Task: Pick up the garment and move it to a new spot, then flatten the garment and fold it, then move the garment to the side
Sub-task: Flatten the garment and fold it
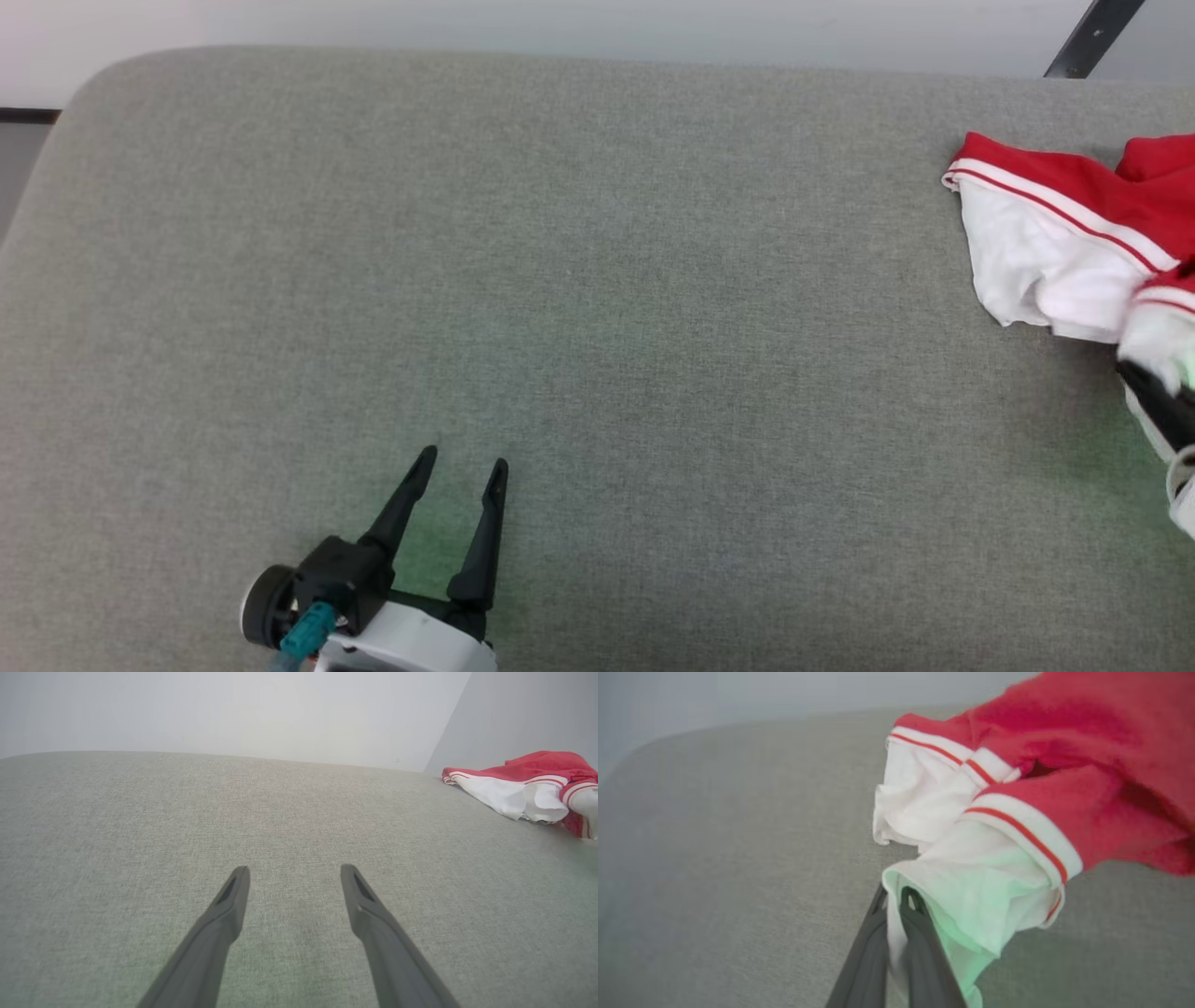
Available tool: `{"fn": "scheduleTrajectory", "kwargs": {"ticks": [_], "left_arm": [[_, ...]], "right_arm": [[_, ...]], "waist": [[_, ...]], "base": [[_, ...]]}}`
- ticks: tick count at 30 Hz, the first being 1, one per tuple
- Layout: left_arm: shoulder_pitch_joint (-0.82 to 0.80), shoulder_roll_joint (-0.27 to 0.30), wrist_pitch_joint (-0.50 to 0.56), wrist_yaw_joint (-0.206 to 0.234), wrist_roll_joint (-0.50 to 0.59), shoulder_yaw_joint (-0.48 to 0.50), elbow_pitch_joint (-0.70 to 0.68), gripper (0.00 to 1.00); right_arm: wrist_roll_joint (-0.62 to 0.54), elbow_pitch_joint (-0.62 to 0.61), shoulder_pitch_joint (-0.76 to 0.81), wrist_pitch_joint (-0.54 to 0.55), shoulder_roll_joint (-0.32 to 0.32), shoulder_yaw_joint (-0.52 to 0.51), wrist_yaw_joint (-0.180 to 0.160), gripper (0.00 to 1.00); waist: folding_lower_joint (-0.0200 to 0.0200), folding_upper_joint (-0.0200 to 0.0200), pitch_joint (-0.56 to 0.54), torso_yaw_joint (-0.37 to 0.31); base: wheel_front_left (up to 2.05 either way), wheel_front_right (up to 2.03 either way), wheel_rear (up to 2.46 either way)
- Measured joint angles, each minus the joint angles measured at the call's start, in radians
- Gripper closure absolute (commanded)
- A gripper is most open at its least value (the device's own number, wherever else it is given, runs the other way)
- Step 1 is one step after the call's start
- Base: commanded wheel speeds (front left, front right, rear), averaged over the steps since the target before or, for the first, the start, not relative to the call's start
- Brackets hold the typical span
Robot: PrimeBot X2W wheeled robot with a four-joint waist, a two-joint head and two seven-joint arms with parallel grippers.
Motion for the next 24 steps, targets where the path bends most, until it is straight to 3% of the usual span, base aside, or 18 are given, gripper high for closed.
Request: {"fn": "scheduleTrajectory", "kwargs": {"ticks": [4, 9, 13, 17, 21, 24], "left_arm": [[0.003, 0.002, 0.0, 0.0, 0.0, 0.01, -0.002, 0.0], [-0.001, 0.002, 0.0, 0.0, 0.0, 0.01, -0.005, 0.0], [-0.003, 0.003, 0.0, 0.0, 0.0, 0.009, -0.009, 0.0], [-0.011, 0.006, 0.0, 0.0, 0.005, -0.001, -0.008, 0.0], [-0.027, 0.014, 0.0, 0.0, 0.006, -0.007, -0.008, 0.0], [-0.034, 0.024, 0.0, 0.0, 0.007, -0.008, -0.008, 0.0]], "right_arm": [[0.048, -0.138, 0.021, 0.008, 0.036, -0.093, 0.0, 1.0], [0.023, -0.179, 0.107, 0.024, 0.044, -0.295, 0.0, 1.0], [-0.099, -0.131, 0.195, 0.056, 0.054, -0.447, 0.0, 1.0], [-0.164, -0.06, 0.195, 0.049, 0.145, -0.546, 0.0, 1.0], [-0.255, 0.029, 0.148, 0.014, 0.217, -0.62, 0.0, 1.0], [-0.342, 0.094, 0.116, -0.01, 0.244, -0.613, 0.0, 1.0]], "waist": [[0.0, 0.0, 0.002, -0.009], [0.0, 0.0, 0.008, -0.02], [0.0, 0.0, 0.02, -0.028], [0.0, 0.0, 0.035, -0.039], [0.0, 0.0, 0.049, -0.048], [0.0, 0.0, 0.059, -0.053]], "base": [[0.0, 0.0, 0.0], [0.0, 0.0, 0.0], [0.0, 0.0, 0.0], [0.0, 0.0, 0.0], [0.0, 0.0, 0.0], [0.0, 0.0, 0.0]]}}
